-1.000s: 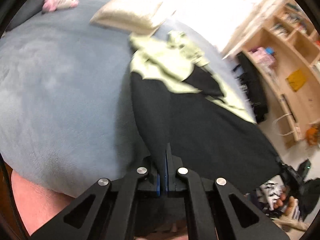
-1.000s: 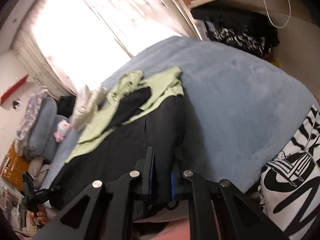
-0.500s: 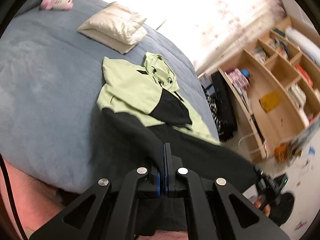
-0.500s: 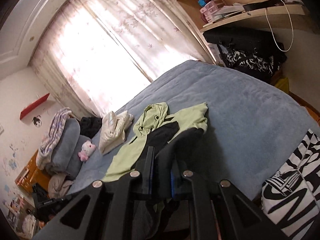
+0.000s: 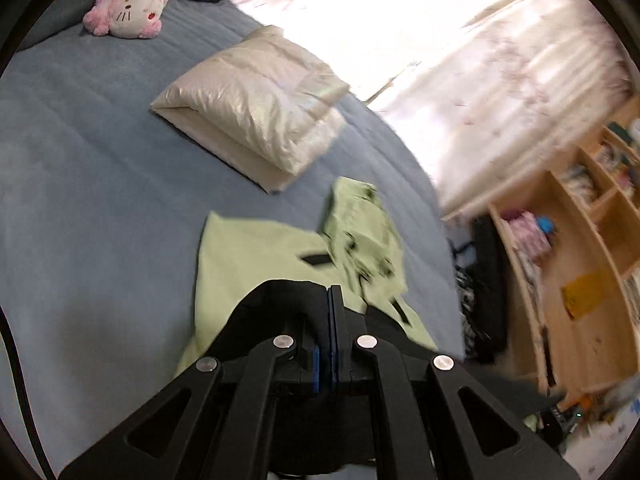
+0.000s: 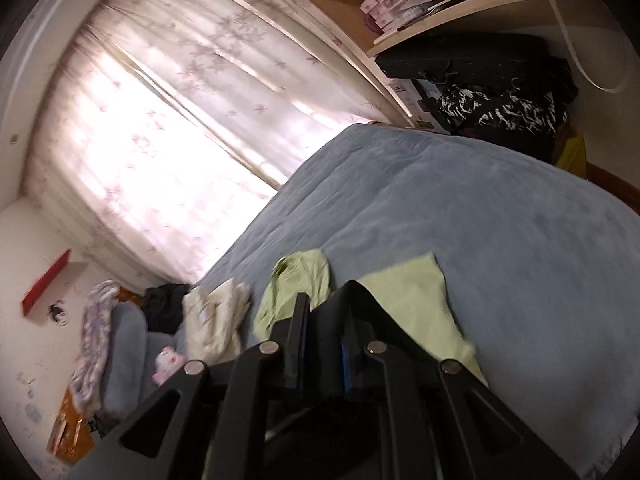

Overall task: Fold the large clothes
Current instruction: 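Fold the black hem up toward the hood with both tools and release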

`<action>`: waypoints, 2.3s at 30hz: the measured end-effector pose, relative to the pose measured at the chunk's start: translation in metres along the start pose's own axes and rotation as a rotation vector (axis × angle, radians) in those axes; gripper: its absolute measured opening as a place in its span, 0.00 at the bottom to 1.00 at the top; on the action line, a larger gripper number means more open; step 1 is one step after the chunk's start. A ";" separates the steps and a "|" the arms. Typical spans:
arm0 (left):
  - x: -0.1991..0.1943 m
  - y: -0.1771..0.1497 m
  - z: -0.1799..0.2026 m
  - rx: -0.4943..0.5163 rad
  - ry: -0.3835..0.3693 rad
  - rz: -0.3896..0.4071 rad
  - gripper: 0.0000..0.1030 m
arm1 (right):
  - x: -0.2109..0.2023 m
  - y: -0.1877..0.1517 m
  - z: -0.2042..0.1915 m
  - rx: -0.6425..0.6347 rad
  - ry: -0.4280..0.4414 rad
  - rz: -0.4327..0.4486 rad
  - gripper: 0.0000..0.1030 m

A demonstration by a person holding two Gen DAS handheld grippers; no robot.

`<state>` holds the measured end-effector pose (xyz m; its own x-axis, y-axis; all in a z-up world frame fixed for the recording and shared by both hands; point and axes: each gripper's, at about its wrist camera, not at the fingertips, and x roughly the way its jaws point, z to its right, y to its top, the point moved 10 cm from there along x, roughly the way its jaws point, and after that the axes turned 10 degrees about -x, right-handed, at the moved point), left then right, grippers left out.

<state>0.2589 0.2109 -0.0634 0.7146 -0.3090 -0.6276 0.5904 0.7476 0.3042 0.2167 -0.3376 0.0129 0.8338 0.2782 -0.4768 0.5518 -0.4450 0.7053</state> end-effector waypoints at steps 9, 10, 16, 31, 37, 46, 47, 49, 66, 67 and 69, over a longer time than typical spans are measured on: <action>0.110 0.054 -0.039 -0.036 0.134 -0.019 0.59 | 0.147 0.004 0.047 -0.075 -0.174 -0.167 0.54; 0.119 0.055 -0.044 -0.008 0.156 -0.026 0.59 | 0.154 -0.001 0.052 -0.069 -0.167 -0.187 0.54; 0.152 0.042 -0.059 0.193 0.243 -0.112 0.59 | 0.180 -0.032 0.097 -0.092 -0.186 -0.306 0.54; 0.227 0.025 -0.049 0.515 0.395 -0.136 0.45 | 0.272 -0.060 0.104 -0.203 -0.152 -0.468 0.54; 0.214 0.042 -0.046 0.523 0.436 0.005 0.01 | 0.280 -0.063 0.089 -0.357 -0.226 -0.429 0.02; 0.202 0.077 -0.108 0.242 0.525 0.108 0.00 | 0.283 -0.058 0.110 -0.325 -0.341 -0.342 0.02; 0.201 0.077 -0.112 0.229 0.518 0.108 0.00 | 0.286 -0.062 0.114 -0.321 -0.348 -0.351 0.03; 0.200 0.077 -0.114 0.238 0.508 0.113 0.00 | 0.288 -0.066 0.116 -0.336 -0.367 -0.355 0.05; 0.186 -0.114 0.018 0.538 0.259 -0.132 0.08 | 0.227 -0.149 -0.047 -0.448 -0.075 -0.404 0.45; 0.189 -0.128 0.014 0.549 0.274 -0.147 0.08 | 0.228 -0.169 -0.057 -0.469 -0.045 -0.440 0.45; 0.191 -0.143 0.004 0.593 0.324 -0.108 0.08 | 0.228 -0.199 -0.067 -0.524 -0.029 -0.480 0.45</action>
<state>0.3125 0.0419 -0.2238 0.5462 -0.1026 -0.8313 0.8239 0.2450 0.5111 0.2984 -0.1289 -0.2013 0.4998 0.3150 -0.8068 0.7992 0.1912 0.5698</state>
